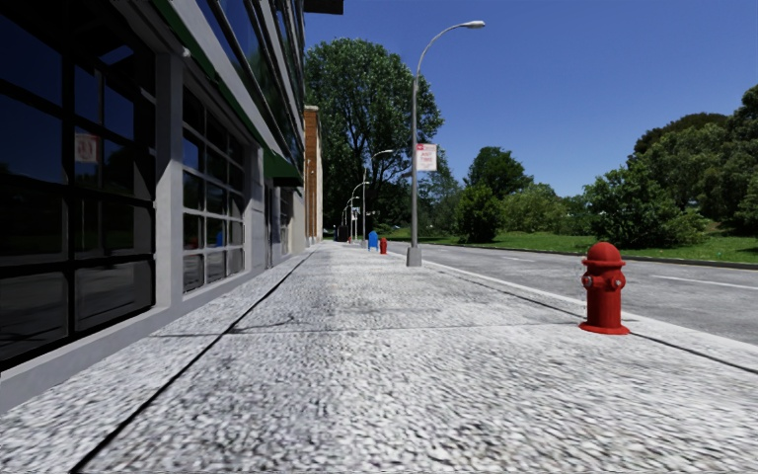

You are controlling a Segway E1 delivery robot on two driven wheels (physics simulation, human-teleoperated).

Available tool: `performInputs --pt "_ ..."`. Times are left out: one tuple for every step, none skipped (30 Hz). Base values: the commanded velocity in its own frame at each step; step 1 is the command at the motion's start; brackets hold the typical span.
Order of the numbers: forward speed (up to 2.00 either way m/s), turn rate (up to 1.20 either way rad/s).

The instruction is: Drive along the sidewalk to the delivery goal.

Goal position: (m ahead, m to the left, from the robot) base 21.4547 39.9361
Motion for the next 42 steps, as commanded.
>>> performInputs --pt "2.0 0.28" --pt "2.0 0.28" --pt "2.0 0.29" --pt "2.0 0.29" --pt "2.0 0.29" --pt "2.0 0.17" --pt "2.0 0.0" --pt "2.0 0.0" --pt "2.0 0.0" --pt "2.0 0.0" --pt "2.0 0.0" --pt "2.0 0.0" --pt "2.0 0.0" --pt "2.0 0.0" --pt "2.0 0.0" --pt "2.0 0.0" --pt "2.0 0.0" --pt "2.0 0.0" --pt "2.0 0.0" --pt "2.0 0.0" --pt "2.0 0.0" --pt "2.0 0.0" --pt "2.0 0.0" --pt "2.0 0.0" --pt "2.0 0.0" --pt "2.0 0.0" --pt "2.0 0.0" --pt "2.0 0.0" --pt "2.0 0.0" --pt "2.0 0.0" --pt "2.0 0.0" --pt "2.0 0.0" --pt "2.0 0.0" --pt "2.0 0.0" --pt "2.0 0.0" --pt "2.0 0.0" --pt "2.0 0.0" --pt "2.0 0.0" --pt "2.0 0.0" --pt "2.0 0.12" --pt "2.0 0.12" --pt "2.0 0.3"
